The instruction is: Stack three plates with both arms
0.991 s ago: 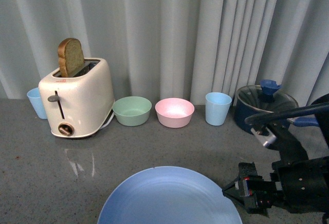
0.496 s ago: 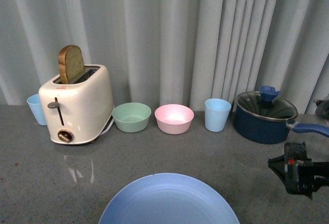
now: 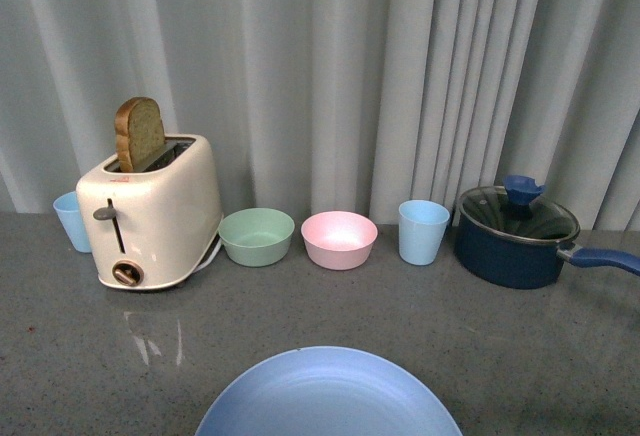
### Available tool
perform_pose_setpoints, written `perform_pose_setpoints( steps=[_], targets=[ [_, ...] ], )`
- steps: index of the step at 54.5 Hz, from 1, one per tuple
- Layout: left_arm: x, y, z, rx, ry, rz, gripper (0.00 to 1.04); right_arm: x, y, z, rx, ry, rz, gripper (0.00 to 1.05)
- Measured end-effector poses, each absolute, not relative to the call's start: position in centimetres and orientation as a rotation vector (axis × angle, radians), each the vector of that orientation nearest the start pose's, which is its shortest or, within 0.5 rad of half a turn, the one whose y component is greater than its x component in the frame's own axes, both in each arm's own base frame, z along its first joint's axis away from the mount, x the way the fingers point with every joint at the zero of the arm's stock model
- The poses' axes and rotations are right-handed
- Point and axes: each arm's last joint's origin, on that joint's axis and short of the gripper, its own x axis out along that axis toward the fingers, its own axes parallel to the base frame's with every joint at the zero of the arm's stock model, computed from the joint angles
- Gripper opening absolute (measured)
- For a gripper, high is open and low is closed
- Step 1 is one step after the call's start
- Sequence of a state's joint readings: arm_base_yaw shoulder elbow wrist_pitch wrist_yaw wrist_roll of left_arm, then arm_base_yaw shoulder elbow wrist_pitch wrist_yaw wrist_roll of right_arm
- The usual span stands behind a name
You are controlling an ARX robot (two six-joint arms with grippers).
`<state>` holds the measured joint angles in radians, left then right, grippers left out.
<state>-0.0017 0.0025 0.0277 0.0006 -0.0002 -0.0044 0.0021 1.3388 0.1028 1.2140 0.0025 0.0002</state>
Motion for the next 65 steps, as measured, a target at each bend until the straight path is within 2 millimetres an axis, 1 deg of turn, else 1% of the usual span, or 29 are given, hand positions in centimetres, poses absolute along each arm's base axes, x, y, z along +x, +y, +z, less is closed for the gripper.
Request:
perform_pose_setpoints(
  steps=[6,9,14,26,41,65],
  targets=[
    [9.6,0.0,17.3,-0.004,-0.026,-0.002,0.98,18.2,0.0,14.9,0.000,0.025,-0.001,0.03],
    [9.6,0.0,17.3,-0.004,-0.026,-0.002,0.98,17.6,0.0,15.3,0.000,0.040,0.000,0.03],
    [9.6,0.0,17.3,-0.004,-0.026,-0.002,0.98,16.6,0.0,16.2,0.000,0.017,0.002,0.03],
    [9.6,0.0,17.3,-0.004,-0.026,-0.002,0.98,14.7,0.0,16.2,0.000,0.017,0.002,0.03],
    [9.6,0.0,17.3,-0.004,-0.026,-0.002,0.98,13.4,0.0,16.5,0.000,0.004,0.002,0.03],
    [9.6,0.0,17.3,-0.004,-0.026,-0.002,0.98,11.9,0.0,16.9,0.000,-0.008,0.002,0.03]
  ],
)
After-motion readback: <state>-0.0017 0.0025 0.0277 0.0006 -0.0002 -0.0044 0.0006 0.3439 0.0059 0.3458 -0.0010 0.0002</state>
